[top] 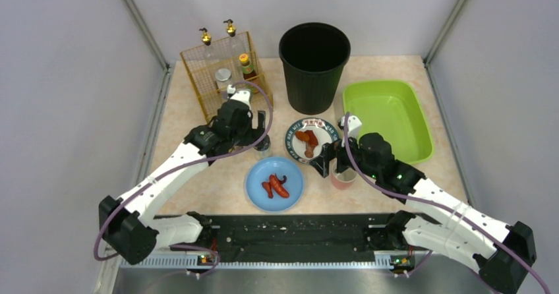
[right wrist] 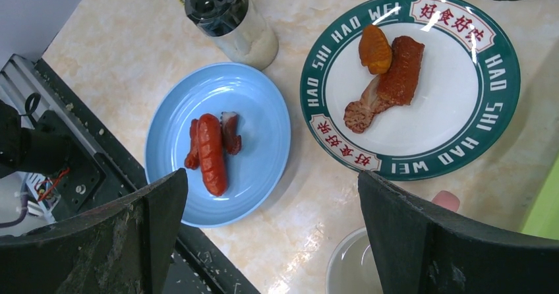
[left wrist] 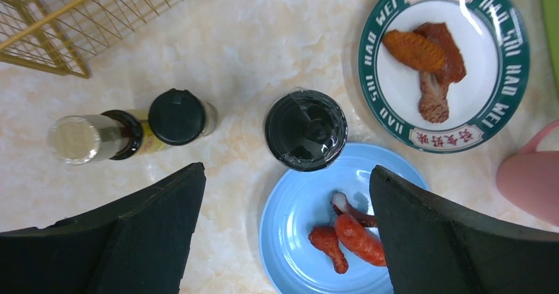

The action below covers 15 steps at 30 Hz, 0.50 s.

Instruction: Clear the kitchen counter

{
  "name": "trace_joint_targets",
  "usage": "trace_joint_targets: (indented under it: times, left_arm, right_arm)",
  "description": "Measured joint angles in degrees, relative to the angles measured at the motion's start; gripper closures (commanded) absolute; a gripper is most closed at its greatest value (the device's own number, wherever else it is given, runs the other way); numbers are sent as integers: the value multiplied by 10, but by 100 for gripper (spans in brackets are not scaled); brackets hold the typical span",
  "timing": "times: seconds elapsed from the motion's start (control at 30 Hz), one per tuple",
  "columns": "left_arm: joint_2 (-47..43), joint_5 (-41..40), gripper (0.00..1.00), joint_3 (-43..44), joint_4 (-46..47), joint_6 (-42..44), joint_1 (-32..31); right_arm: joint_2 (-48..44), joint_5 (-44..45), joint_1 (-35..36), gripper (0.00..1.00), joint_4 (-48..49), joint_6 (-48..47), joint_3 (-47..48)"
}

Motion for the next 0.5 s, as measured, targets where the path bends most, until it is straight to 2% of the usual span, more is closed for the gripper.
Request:
trace_joint_targets:
  times: [0.33, 0.5]
  left_arm:
    - [87, 19, 1, 4, 13, 1, -12]
    - [146, 22, 1, 34, 9, 5, -13]
  right_arm:
    - [6, 0, 0, 1, 0, 0, 0]
    - [6, 0, 0, 1, 0, 0, 0]
